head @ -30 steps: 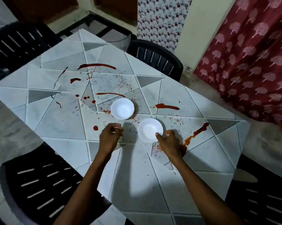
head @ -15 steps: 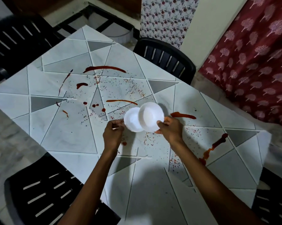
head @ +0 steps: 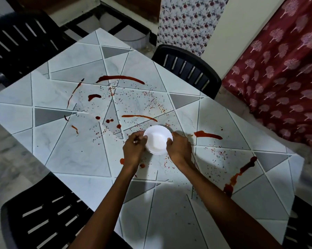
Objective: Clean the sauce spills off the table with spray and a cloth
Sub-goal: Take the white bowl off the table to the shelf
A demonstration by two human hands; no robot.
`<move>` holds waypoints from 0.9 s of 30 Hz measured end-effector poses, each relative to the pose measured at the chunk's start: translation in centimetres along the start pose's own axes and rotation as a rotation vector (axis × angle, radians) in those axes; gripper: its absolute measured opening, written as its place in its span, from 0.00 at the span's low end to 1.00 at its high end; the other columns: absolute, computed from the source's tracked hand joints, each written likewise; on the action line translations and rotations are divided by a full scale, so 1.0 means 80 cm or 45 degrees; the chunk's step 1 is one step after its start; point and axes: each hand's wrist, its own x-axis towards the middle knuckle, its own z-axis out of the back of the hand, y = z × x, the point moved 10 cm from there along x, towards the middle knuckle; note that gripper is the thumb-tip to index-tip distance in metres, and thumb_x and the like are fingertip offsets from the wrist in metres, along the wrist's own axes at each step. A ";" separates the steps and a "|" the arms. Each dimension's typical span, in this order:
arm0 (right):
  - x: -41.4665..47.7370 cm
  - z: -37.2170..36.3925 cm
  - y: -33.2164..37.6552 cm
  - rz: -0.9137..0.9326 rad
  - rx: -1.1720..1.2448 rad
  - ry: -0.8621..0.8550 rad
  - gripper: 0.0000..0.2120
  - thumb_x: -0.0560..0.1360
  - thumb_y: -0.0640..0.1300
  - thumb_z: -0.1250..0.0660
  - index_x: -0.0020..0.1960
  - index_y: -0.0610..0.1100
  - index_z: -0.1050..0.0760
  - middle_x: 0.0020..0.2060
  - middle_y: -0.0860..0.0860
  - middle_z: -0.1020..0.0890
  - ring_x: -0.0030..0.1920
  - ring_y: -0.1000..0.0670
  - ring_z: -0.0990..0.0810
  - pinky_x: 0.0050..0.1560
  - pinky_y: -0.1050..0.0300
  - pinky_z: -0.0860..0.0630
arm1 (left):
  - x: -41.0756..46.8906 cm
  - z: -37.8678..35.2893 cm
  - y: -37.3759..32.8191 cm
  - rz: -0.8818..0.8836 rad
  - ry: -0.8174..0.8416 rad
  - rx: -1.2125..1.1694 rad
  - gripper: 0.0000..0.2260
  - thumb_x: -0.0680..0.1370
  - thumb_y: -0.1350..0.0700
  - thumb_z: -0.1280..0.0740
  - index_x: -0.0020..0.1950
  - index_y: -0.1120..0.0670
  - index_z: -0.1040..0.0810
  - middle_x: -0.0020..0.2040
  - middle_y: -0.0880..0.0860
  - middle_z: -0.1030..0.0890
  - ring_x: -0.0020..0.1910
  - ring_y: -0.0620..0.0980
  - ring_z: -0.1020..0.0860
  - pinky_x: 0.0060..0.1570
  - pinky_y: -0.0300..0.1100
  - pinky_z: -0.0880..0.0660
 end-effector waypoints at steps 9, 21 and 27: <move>-0.011 -0.005 0.016 0.107 -0.088 -0.079 0.15 0.85 0.45 0.42 0.69 0.43 0.26 0.53 0.43 0.14 0.53 0.43 0.15 0.53 0.47 0.17 | 0.001 0.007 -0.009 -0.164 0.016 0.172 0.12 0.74 0.59 0.27 0.56 0.50 0.16 0.47 0.48 0.17 0.50 0.53 0.18 0.56 0.55 0.21; -0.094 0.069 -0.001 0.073 0.617 -0.073 0.18 0.83 0.41 0.39 0.70 0.49 0.23 0.44 0.46 0.14 0.26 0.50 0.17 0.33 0.51 0.16 | -0.089 0.045 -0.044 -0.130 0.070 -0.053 0.13 0.73 0.61 0.26 0.57 0.52 0.16 0.47 0.49 0.16 0.36 0.51 0.16 0.37 0.47 0.18; -0.210 0.081 -0.020 0.142 0.646 -0.064 0.15 0.83 0.42 0.40 0.65 0.45 0.20 0.33 0.44 0.16 0.23 0.51 0.20 0.29 0.51 0.19 | -0.210 0.082 -0.018 -0.130 0.075 -0.091 0.12 0.74 0.64 0.27 0.58 0.56 0.16 0.45 0.53 0.17 0.36 0.43 0.17 0.41 0.47 0.17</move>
